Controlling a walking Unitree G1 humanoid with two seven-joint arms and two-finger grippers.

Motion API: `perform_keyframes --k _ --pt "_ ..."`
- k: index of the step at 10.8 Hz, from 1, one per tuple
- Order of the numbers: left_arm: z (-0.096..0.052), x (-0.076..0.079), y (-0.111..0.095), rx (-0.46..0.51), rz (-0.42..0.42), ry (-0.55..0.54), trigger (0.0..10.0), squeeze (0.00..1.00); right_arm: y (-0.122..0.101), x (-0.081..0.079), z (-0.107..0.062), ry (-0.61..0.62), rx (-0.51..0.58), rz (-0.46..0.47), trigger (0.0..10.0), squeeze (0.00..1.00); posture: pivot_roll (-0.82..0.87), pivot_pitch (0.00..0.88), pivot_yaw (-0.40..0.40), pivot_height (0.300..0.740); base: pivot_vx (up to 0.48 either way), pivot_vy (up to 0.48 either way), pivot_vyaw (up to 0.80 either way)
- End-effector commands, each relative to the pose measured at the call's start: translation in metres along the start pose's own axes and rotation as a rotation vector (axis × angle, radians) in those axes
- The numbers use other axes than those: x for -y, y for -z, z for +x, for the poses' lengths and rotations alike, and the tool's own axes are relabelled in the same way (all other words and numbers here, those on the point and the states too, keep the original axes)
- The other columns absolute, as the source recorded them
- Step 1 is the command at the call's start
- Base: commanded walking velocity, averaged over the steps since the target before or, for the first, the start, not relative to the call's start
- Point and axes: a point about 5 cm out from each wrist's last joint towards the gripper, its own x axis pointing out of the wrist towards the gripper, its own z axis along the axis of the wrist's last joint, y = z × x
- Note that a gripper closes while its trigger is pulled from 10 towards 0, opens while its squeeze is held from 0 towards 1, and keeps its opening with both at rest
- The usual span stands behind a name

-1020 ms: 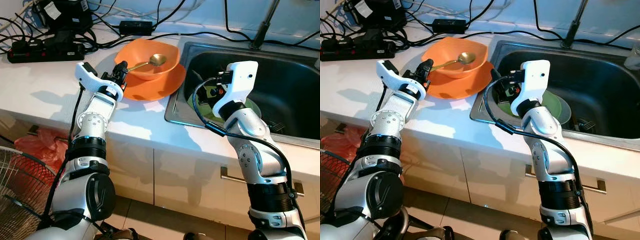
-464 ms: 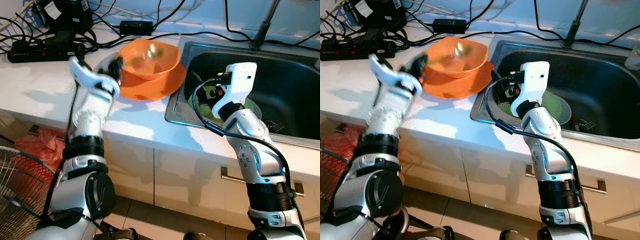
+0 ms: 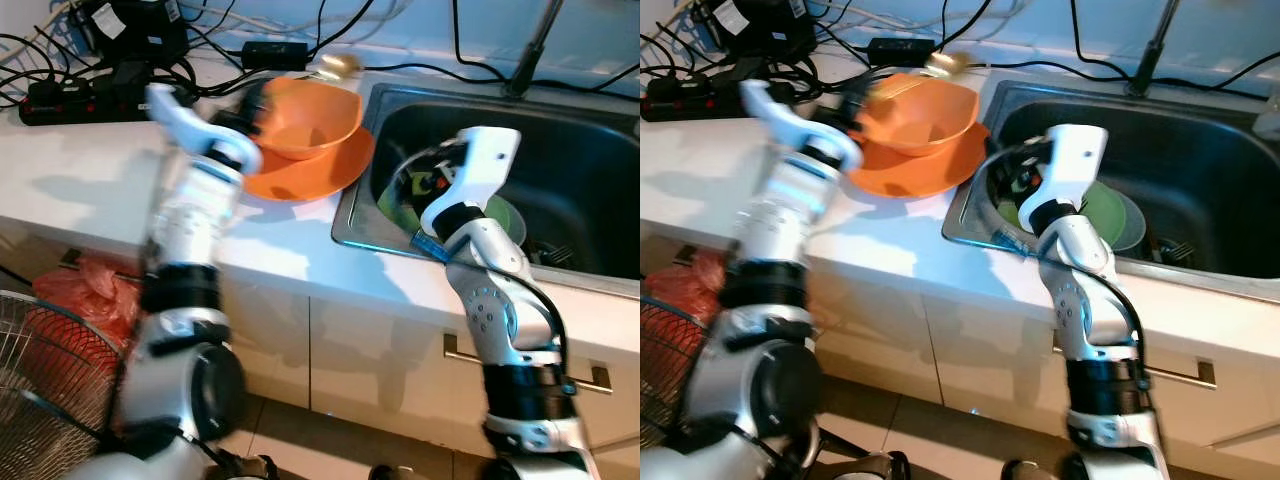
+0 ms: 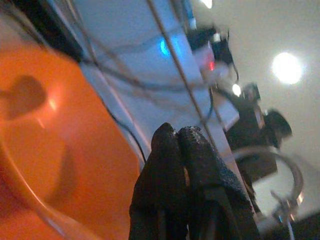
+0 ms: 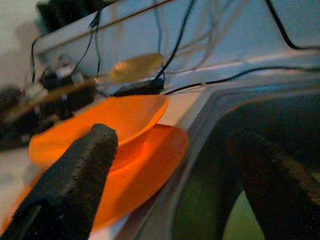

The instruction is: Kitchen organization

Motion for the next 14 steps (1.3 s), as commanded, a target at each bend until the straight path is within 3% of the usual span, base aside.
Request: perform_keyframes --k 1,4,5,6,7,10,14 --pt "-0.001 0.005 0.008 -0.038 -0.004 0.029 0.0 0.00 -0.004 0.008 0.000 0.045 0.026 0.074 10.0 1.00 -0.04 0.098 0.070 0.740 0.000 0.000 0.00" --pt "0.003 0.019 0.035 -0.145 -0.015 0.091 0.0 0.00 0.016 0.035 -0.003 0.232 0.009 0.406 10.0 1.00 -0.04 0.100 0.081 0.740 0.000 0.000 0.00" --pt "0.003 0.020 0.036 -0.152 -0.017 0.097 0.0 0.00 0.019 0.034 -0.003 0.229 -0.001 0.421 10.0 1.00 -0.03 0.102 0.097 0.740 0.000 0.000 0.00" --pt "0.002 0.023 0.040 -0.179 -0.023 0.107 0.0 0.00 0.027 0.028 -0.002 0.220 -0.021 0.471 10.0 0.18 -0.03 0.103 0.107 0.740 0.000 0.000 0.00" --pt "0.002 0.024 0.042 -0.188 -0.026 0.108 0.0 0.00 0.028 0.025 0.000 0.213 -0.023 0.482 10.0 0.00 -0.03 0.103 0.111 0.740 0.000 0.000 0.00" --pt "-0.006 0.034 0.066 -0.285 -0.055 0.138 0.0 0.00 0.021 0.011 0.015 0.117 0.036 0.519 10.0 0.00 -0.02 0.113 0.118 0.740 0.000 0.000 0.00" --pt "-0.017 0.038 0.075 -0.347 -0.052 0.155 0.0 0.00 0.007 0.006 0.023 0.056 0.113 0.515 10.0 0.00 0.00 0.118 0.117 0.740 0.000 0.000 0.00"
